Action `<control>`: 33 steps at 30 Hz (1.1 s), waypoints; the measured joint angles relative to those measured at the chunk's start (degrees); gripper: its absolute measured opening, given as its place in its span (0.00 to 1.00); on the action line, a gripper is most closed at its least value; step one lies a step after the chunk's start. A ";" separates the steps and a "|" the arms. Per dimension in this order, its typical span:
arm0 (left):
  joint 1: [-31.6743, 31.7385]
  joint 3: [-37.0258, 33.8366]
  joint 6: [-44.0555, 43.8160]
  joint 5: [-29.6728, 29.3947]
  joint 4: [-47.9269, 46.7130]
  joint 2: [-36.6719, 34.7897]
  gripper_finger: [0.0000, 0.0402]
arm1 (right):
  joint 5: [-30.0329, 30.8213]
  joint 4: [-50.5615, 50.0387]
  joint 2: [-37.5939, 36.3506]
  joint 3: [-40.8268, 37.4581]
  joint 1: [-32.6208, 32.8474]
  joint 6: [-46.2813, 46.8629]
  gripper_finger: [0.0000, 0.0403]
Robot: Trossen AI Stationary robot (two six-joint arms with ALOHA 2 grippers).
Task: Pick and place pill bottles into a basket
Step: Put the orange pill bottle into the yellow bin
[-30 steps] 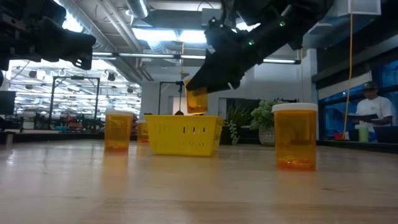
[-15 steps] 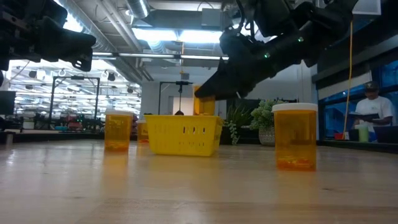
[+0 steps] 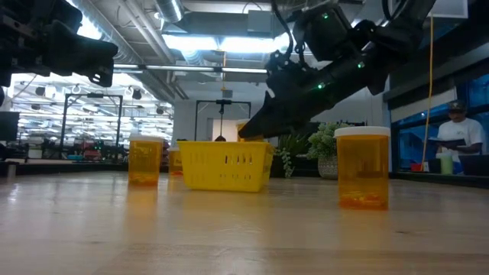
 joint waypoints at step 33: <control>0.02 0.00 0.02 -2.93 0.00 0.00 0.04 | -2.21 5.49 0.19 -4.79 -0.39 -1.43 0.49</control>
